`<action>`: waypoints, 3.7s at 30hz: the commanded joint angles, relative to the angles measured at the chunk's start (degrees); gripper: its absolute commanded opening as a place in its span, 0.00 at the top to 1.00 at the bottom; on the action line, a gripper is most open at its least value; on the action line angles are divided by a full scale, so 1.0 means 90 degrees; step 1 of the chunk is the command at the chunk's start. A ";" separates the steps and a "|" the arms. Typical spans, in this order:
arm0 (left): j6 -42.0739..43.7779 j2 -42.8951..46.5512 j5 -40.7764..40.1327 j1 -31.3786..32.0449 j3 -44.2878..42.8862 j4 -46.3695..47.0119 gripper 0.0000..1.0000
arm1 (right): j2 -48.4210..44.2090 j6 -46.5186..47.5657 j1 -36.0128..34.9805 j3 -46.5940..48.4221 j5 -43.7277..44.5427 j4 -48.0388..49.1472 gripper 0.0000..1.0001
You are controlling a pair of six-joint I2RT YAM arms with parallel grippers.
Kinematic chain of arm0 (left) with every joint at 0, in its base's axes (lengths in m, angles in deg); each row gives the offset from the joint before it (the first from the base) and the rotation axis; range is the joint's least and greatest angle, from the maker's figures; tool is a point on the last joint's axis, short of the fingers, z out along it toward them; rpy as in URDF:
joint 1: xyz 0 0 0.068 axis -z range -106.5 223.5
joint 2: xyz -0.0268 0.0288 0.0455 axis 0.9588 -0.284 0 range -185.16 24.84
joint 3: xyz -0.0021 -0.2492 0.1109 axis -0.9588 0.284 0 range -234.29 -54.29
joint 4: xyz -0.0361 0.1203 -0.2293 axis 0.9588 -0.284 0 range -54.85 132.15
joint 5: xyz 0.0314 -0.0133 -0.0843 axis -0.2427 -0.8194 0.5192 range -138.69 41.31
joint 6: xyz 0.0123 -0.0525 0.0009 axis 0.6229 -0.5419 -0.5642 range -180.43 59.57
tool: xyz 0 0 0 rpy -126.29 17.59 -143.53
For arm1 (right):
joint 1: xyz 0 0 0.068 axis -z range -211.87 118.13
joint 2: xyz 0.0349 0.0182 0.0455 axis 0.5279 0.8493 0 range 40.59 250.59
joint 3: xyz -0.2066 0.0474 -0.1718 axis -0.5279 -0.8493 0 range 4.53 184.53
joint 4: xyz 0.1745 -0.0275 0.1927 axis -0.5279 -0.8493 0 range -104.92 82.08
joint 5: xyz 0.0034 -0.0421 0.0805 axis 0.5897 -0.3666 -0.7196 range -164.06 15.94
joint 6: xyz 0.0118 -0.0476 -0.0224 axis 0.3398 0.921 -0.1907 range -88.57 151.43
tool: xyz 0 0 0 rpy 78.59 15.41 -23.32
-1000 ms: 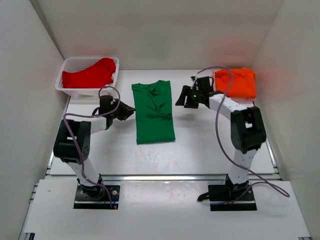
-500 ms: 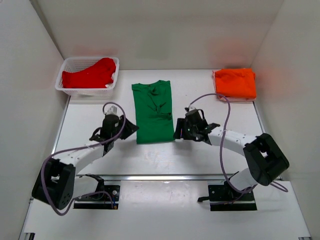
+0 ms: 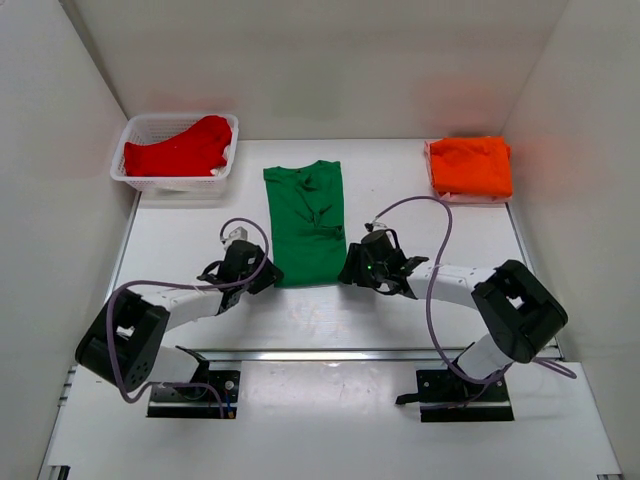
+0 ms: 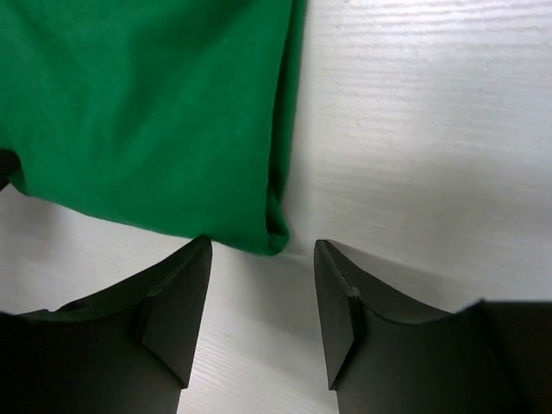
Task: Fold and stack the t-shirts
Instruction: Grab one side of the 2/3 rectangular tshirt with both arms, then fold the long partially folded tshirt into a neat square
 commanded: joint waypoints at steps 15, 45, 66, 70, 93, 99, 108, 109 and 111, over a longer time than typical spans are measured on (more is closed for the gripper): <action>0.0411 0.0773 0.0355 0.0685 0.0124 -0.1898 1.00 | -0.0663 0.0024 -0.1050 -0.0458 -0.0038 -0.0812 1.00; 0.0760 0.2470 0.1361 -0.1256 -0.1454 -0.2272 0.93 | -0.1234 0.1730 0.0529 0.2399 -0.1385 -0.2980 1.00; 0.1229 -0.3782 0.1410 -0.1911 -0.6034 -0.0600 0.80 | 0.4468 0.3002 0.2287 0.7849 -0.2254 -0.3068 1.00; 0.1493 -0.4242 0.1615 -0.1902 -0.6153 -0.0484 0.71 | 0.5301 0.3118 0.2395 0.9020 -0.2343 -0.3506 1.00; 0.0546 -0.4321 0.2416 -0.1667 -0.5489 -0.0015 0.57 | 0.5448 0.3362 0.2288 0.8876 -0.2137 -0.3547 1.00; 0.0371 -0.4565 0.2475 -0.1550 -0.5694 0.0072 0.54 | 0.5438 0.3382 0.2327 0.8838 -0.2167 -0.3547 1.00; 0.0253 -0.4108 0.2612 -0.1540 -0.5403 0.0025 1.00 | 0.4913 0.3665 0.2162 0.8468 -0.1680 -0.3684 1.00; 0.0312 -0.3865 0.2602 -0.1579 -0.5218 -0.0063 1.00 | 0.4631 0.3695 0.2103 0.8186 -0.1611 -0.3654 1.00; 0.0438 -0.3445 0.2505 -0.1569 -0.4954 -0.0277 1.00 | 0.4065 0.3744 0.1966 0.7621 -0.1474 -0.3479 1.00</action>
